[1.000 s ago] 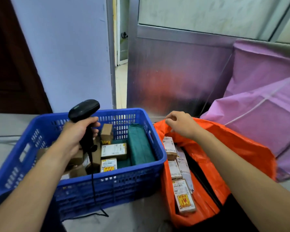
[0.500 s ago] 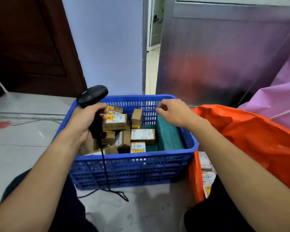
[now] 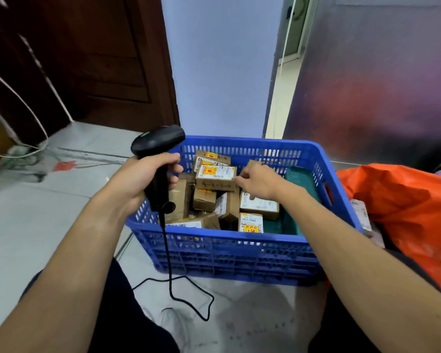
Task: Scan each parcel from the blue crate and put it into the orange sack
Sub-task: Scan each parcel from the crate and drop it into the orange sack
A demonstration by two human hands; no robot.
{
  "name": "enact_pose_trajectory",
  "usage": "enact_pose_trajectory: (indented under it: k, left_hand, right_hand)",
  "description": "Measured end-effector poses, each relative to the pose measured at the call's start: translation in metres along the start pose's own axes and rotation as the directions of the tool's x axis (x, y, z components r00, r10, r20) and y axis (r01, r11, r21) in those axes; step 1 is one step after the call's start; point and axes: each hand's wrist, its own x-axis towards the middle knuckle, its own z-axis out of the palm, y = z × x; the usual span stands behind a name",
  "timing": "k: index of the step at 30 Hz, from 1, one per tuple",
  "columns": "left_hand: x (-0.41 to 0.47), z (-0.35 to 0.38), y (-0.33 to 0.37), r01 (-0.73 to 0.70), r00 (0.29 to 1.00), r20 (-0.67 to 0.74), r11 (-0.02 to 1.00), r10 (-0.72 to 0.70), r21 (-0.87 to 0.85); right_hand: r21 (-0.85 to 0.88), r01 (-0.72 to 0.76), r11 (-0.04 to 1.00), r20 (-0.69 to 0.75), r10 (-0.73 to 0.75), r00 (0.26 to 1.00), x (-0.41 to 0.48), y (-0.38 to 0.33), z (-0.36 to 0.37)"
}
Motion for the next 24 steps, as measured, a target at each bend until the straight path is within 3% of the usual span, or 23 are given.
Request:
enact_pose_trajectory:
  k: [4, 14, 24]
  left_hand:
    - [0.005, -0.01, -0.002, 0.04, 0.999, 0.015, 0.995, -0.042, 0.088]
    - [0.008, -0.036, -0.003, 0.043, 0.999, 0.018, 0.989, -0.046, 0.14]
    - [0.025, -0.045, -0.015, 0.089, 0.994, 0.031, 0.958, -0.101, 0.272]
  right_hand:
    - [0.212, -0.06, 0.976, 0.171, 0.023, 0.985, 0.02, -0.01, 0.034]
    - [0.231, -0.203, 0.952, 0.325, 0.121, 0.938, 0.059, 0.007, 0.095]
    - [0.27, -0.248, 0.931, 0.475, 0.095, 0.875, 0.078, 0.018, 0.133]
